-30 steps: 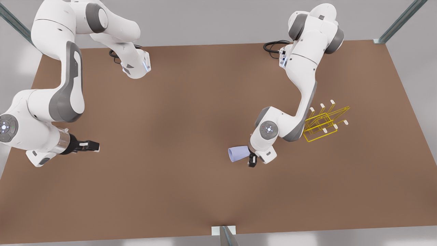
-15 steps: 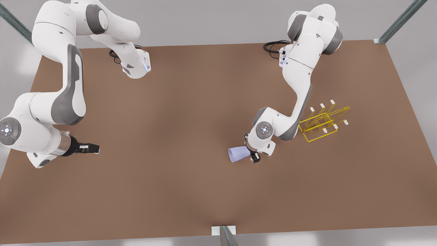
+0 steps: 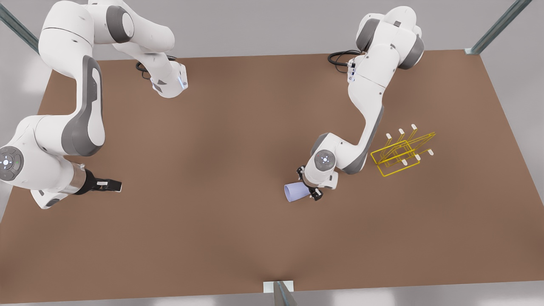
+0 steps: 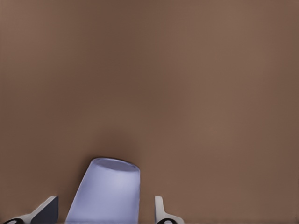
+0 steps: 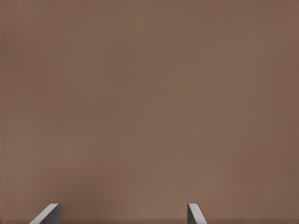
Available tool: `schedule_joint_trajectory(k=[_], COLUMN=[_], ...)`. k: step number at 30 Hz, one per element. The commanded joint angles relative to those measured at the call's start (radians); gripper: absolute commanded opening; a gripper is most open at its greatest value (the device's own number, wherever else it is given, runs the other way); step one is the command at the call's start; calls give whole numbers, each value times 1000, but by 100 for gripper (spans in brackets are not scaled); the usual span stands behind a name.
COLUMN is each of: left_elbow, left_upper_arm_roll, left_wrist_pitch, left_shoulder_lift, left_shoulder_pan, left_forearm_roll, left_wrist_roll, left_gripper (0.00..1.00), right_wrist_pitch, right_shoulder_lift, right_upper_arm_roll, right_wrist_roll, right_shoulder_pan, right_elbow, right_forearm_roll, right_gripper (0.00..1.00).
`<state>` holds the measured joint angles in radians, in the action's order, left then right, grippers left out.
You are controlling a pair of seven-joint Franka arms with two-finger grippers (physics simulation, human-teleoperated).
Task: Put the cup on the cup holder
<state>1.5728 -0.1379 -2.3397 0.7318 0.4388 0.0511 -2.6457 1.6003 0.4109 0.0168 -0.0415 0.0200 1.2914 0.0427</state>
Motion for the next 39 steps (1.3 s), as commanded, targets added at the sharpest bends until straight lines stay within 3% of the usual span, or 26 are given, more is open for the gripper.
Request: schedule_joint_trajectory(k=[1, 39], left_elbow=[0, -13], left_upper_arm_roll=[0, -2], left_wrist_pitch=[-36, -127], left_shoulder_lift=[1, 97], left_shoulder_pan=[3, 66], left_forearm_roll=[-1, -1], left_wrist_roll=[-155, -158], left_gripper=[100, 100], right_wrist_pitch=[-3, 1], right_shoulder_lift=[-1, 5], right_upper_arm_roll=[0, 2], right_wrist_roll=[-8, -21], right_shoulder_pan=[1, 9], right_elbow=[0, -7], right_forearm_roll=[2, 0], right_gripper=[100, 100])
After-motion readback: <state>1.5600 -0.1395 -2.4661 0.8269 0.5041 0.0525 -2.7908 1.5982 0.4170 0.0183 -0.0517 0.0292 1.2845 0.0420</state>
